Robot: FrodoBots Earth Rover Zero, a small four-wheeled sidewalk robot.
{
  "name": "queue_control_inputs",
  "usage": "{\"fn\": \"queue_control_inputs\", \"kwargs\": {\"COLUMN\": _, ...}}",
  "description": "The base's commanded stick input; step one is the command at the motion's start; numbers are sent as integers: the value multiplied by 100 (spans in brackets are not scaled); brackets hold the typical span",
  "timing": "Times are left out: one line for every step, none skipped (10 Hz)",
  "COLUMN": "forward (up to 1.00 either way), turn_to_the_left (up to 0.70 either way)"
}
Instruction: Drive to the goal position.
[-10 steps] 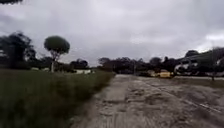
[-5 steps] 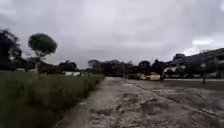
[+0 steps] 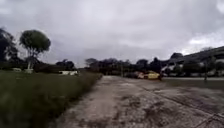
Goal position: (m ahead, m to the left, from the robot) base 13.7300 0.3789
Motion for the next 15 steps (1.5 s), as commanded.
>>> {"fn": "queue_control_inputs", "kwargs": {"forward": 70, "turn_to_the_left": 0}}
{"fn": "queue_control_inputs", "kwargs": {"forward": 70, "turn_to_the_left": 0}}
{"fn": "queue_control_inputs", "kwargs": {"forward": 70, "turn_to_the_left": 0}}
{"fn": "queue_control_inputs", "kwargs": {"forward": 70, "turn_to_the_left": 0}}
{"fn": "queue_control_inputs", "kwargs": {"forward": 70, "turn_to_the_left": 0}}
{"fn": "queue_control_inputs", "kwargs": {"forward": 70, "turn_to_the_left": 0}}
{"fn": "queue_control_inputs", "kwargs": {"forward": 70, "turn_to_the_left": 0}}
{"fn": "queue_control_inputs", "kwargs": {"forward": 70, "turn_to_the_left": 0}}
{"fn": "queue_control_inputs", "kwargs": {"forward": 70, "turn_to_the_left": 0}}
{"fn": "queue_control_inputs", "kwargs": {"forward": 70, "turn_to_the_left": 0}}
{"fn": "queue_control_inputs", "kwargs": {"forward": 70, "turn_to_the_left": 0}}
{"fn": "queue_control_inputs", "kwargs": {"forward": 70, "turn_to_the_left": 0}}
{"fn": "queue_control_inputs", "kwargs": {"forward": 70, "turn_to_the_left": 0}}
{"fn": "queue_control_inputs", "kwargs": {"forward": 70, "turn_to_the_left": 0}}
{"fn": "queue_control_inputs", "kwargs": {"forward": 70, "turn_to_the_left": 0}}
